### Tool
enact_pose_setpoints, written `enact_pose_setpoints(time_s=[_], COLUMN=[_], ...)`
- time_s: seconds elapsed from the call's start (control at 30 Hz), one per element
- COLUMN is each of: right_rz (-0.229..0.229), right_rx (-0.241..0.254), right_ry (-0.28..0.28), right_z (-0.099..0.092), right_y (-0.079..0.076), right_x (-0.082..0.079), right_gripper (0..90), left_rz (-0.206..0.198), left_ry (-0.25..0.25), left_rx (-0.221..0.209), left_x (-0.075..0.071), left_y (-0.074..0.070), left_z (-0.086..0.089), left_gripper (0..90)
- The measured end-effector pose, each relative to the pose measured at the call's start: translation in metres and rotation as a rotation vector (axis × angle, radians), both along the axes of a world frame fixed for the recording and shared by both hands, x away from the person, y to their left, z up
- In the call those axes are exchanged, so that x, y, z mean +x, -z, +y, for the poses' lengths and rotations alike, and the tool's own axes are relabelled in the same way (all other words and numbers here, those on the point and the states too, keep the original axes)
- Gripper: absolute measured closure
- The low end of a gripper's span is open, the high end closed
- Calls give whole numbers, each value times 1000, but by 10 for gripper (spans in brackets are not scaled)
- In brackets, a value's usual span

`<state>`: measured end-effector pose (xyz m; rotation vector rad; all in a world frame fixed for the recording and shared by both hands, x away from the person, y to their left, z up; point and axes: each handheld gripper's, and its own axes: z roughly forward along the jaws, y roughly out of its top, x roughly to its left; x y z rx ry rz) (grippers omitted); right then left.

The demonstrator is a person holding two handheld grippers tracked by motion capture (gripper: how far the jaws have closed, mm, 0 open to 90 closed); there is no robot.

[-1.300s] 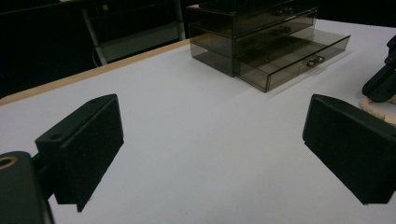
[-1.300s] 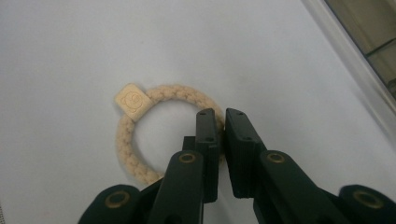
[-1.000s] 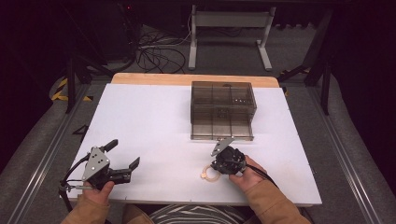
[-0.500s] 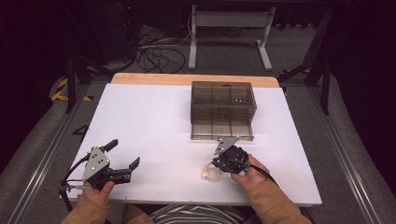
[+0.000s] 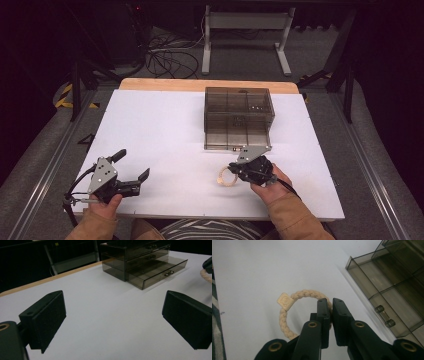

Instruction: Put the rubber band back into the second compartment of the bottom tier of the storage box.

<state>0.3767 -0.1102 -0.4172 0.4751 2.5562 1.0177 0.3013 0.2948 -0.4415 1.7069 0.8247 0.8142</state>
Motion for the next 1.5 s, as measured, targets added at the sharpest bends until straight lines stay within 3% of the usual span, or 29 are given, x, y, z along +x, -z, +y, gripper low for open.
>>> enact_pose_setpoints(time_s=[0.37, 0.8, 1.5], right_rz=[-56, -81, -122], right_rx=[71, 81, 79], right_ry=[26, 23, 57], right_z=[-8, -8, -3], right_y=[-9, -12, -40], right_x=[-4, -5, 18], right_gripper=[849, 849, 849], left_rz=[0, -1, 1], left_ry=[-1, -2, -2], left_rx=[-1, 0, -2], left_x=[0, 0, 1], left_y=[0, 0, 0], left_z=[0, 0, 0], left_gripper=[58, 58, 58])
